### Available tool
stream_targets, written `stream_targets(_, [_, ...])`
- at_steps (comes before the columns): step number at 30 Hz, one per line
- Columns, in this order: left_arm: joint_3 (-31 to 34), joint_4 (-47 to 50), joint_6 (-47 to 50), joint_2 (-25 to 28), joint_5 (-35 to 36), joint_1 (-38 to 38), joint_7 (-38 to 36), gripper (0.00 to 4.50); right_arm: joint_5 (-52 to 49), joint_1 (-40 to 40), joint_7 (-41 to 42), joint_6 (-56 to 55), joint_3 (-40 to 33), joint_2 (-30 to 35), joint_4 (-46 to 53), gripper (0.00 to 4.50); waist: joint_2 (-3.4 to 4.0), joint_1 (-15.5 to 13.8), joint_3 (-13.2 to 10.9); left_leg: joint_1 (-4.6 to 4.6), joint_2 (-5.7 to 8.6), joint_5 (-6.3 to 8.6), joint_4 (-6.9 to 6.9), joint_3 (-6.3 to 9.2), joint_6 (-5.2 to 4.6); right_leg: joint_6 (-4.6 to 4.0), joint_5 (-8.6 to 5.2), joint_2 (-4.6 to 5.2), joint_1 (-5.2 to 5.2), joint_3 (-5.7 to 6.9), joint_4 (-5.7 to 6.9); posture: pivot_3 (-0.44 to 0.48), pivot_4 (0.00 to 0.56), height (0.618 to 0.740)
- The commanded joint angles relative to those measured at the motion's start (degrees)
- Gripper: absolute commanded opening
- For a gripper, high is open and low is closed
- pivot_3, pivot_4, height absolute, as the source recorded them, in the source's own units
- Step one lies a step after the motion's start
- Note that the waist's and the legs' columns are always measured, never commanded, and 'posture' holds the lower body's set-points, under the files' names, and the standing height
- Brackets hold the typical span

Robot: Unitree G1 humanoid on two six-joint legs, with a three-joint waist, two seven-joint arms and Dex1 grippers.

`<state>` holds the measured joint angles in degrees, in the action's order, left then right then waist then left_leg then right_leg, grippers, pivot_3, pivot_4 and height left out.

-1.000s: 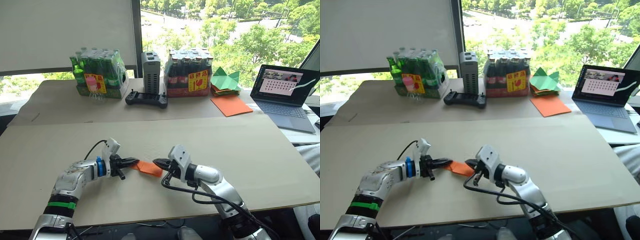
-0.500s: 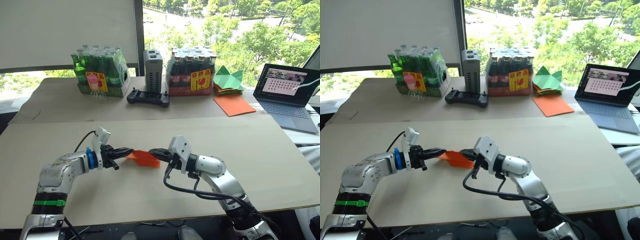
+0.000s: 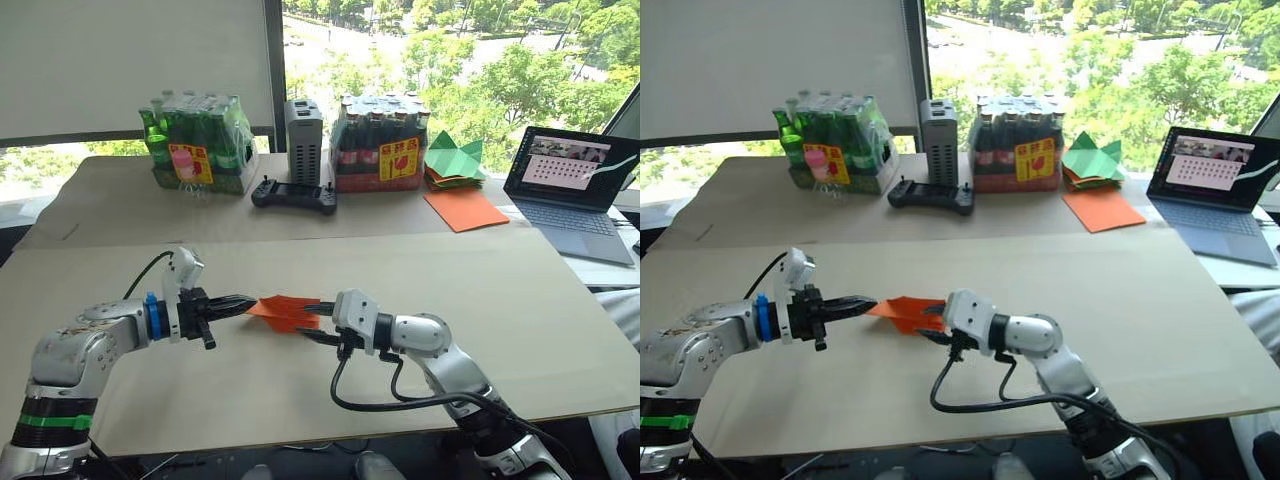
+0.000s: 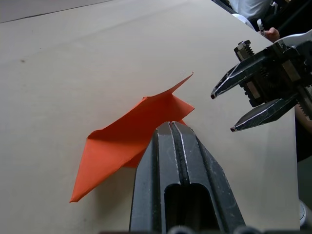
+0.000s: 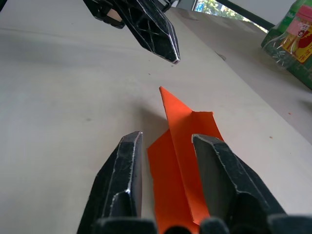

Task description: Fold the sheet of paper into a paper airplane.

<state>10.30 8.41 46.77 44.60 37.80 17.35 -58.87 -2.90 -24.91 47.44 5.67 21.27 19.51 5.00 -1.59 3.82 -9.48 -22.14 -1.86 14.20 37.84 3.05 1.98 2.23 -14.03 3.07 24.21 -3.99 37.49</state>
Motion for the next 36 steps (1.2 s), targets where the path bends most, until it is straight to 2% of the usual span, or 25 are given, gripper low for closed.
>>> stream_targets(1, [2.6, 3.2, -2.0, 2.6, 1.6, -0.7, -2.8, 0.0, -0.4, -2.5, 0.3, -1.6, -1.5, -0.3, -1.8, 2.88, -0.01, 0.0, 0.0, 0.0, 0.0, 0.0, 0.0, 0.0, 0.0, 0.0, 0.0, 0.0, 0.0, 0.0, -0.01, 0.0, 0.15, 0.74])
stream_targets(10, [2.7, 4.4, -2.3, 2.4, 1.5, -1.4, -2.0, 0.0, -1.0, -7.2, 1.9, -2.1, -1.5, -1.8, -9.2, 2.88, -0.02, -0.1, 0.0, -0.01, 0.0, 0.0, 0.0, 0.0, 0.0, 0.0, 0.0, 0.0, 0.0, 0.0, -0.02, 0.0, 0.15, 0.74])
stream_targets(20, [2.6, 4.1, -2.7, 1.2, 1.3, -1.3, 0.1, 0.0, -0.1, -10.8, 5.4, -4.4, 0.6, -4.4, -13.2, 2.88, -0.02, 0.0, 0.0, 0.0, -0.01, 0.0, 0.0, 0.01, 0.0, -0.01, 0.0, 0.0, 0.0, 0.01, 0.02, 0.0, 0.15, 0.74])
stream_targets(30, [2.8, 5.0, -2.4, 0.3, 2.1, -1.8, 1.6, 0.0, 0.4, -18.8, 5.7, -3.2, -0.9, -7.9, -25.5, 2.88, -0.01, 0.1, 0.0, 0.0, -0.01, 0.0, 0.0, 0.01, 0.0, -0.01, 0.0, 0.0, 0.03, 0.01, 0.05, 0.0, 0.15, 0.74])
stream_targets(36, [3.4, 5.7, -2.2, 0.2, 2.5, -2.5, 2.4, 0.0, -1.0, -21.7, 7.2, -4.2, -2.0, -8.8, -29.0, 2.88, 0.0, 0.1, 0.0, -0.01, 0.0, 0.0, 0.0, 0.01, 0.0, -0.01, 0.01, 0.01, 0.03, 0.01, 0.04, 0.0, 0.15, 0.74])
